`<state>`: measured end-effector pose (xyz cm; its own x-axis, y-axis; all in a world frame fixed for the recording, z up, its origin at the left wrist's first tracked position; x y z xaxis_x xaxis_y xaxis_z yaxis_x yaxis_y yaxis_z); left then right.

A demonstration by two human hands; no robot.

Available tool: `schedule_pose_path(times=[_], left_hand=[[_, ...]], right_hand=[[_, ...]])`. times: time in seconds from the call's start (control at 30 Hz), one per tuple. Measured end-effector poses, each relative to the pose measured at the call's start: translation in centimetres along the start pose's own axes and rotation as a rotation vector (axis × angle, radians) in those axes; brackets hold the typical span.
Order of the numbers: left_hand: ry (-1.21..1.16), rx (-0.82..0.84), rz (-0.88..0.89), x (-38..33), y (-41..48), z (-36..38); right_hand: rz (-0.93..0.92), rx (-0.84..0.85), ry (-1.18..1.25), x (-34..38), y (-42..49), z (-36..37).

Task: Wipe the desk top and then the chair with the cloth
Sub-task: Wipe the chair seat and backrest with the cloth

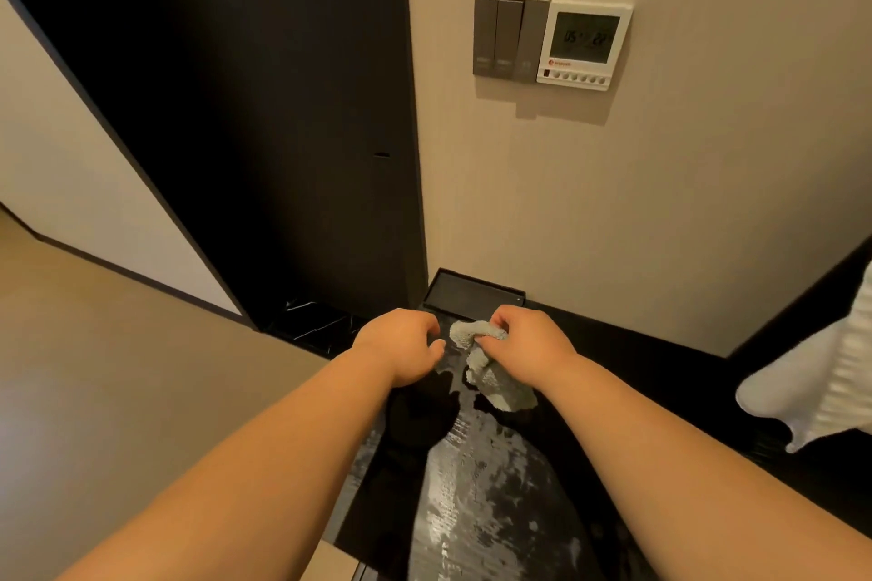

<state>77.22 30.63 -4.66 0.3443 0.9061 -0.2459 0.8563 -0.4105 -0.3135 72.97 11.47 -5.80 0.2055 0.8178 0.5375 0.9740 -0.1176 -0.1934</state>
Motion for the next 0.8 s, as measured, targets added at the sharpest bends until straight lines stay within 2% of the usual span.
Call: schedule_pose_path(times=[0.53, 0.8], left_hand=[[0.080, 0.077, 0.275, -0.6, 15.6, -4.1], [0.097, 0.124, 0.319, -1.4, 20.1, -3.1]], right_hand=[[0.182, -0.183, 0.085, -1.4, 12.8, -2.5], [0.251, -0.148, -0.021, -4.2, 15.0, -0.5]])
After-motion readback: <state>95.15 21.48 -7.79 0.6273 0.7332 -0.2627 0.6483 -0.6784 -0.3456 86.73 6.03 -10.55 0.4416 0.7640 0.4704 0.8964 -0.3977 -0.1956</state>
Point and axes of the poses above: each hand's wrist, its own y-axis towards the middle knuckle, its own z-axis out of the palm, x = y × z, the point moved 6 cm from there along y, towards the middle knuckle
